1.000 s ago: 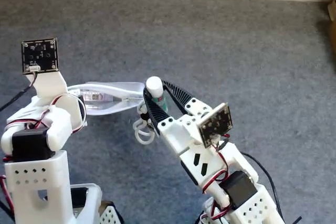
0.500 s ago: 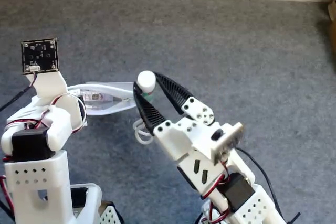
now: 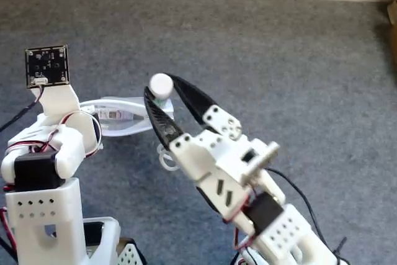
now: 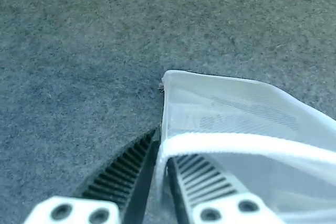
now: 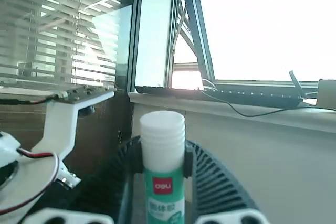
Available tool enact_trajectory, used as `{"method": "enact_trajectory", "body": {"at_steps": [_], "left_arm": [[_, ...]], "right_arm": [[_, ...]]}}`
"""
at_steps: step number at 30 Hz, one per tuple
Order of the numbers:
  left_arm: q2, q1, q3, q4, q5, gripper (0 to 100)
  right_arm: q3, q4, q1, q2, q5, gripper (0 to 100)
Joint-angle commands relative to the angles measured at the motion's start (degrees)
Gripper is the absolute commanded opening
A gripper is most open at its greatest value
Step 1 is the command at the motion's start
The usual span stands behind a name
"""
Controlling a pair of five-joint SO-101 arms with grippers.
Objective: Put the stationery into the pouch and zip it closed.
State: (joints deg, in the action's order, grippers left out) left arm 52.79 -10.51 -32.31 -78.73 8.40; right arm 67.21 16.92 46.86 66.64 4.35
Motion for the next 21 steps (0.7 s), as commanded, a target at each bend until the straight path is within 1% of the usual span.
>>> {"method": "enact_trajectory", "body": {"at_steps": [1,4,8,11,15,21], "left_arm": [[0.3,0.9,-0.2,1.2,-0.3,1],[0.3,0.9,-0.2,1.2,-0.3,1],[0.4,0.9,-0.2,1.2,-0.3,1],[0.4,0.6,-0.2,1.2,-0.3,1],[0.4,-2.1,-0.2,1.2,-0.3,1],[0.4,-2.3,-0.2,1.1,-0.3,1]], "right_arm": [[-1.1,8.7,0.5,-8.0,-0.3,1.5],[-1.4,13.4,0.5,-13.7,0.0,1.5],[-1.5,17.2,0.5,-18.9,-0.3,1.5],[-1.5,20.0,2.2,-21.8,-0.3,1.5],[-1.2,22.8,5.3,-24.4,-0.1,1.5],[-1.1,26.4,5.8,-30.5,0.1,1.5]]}}
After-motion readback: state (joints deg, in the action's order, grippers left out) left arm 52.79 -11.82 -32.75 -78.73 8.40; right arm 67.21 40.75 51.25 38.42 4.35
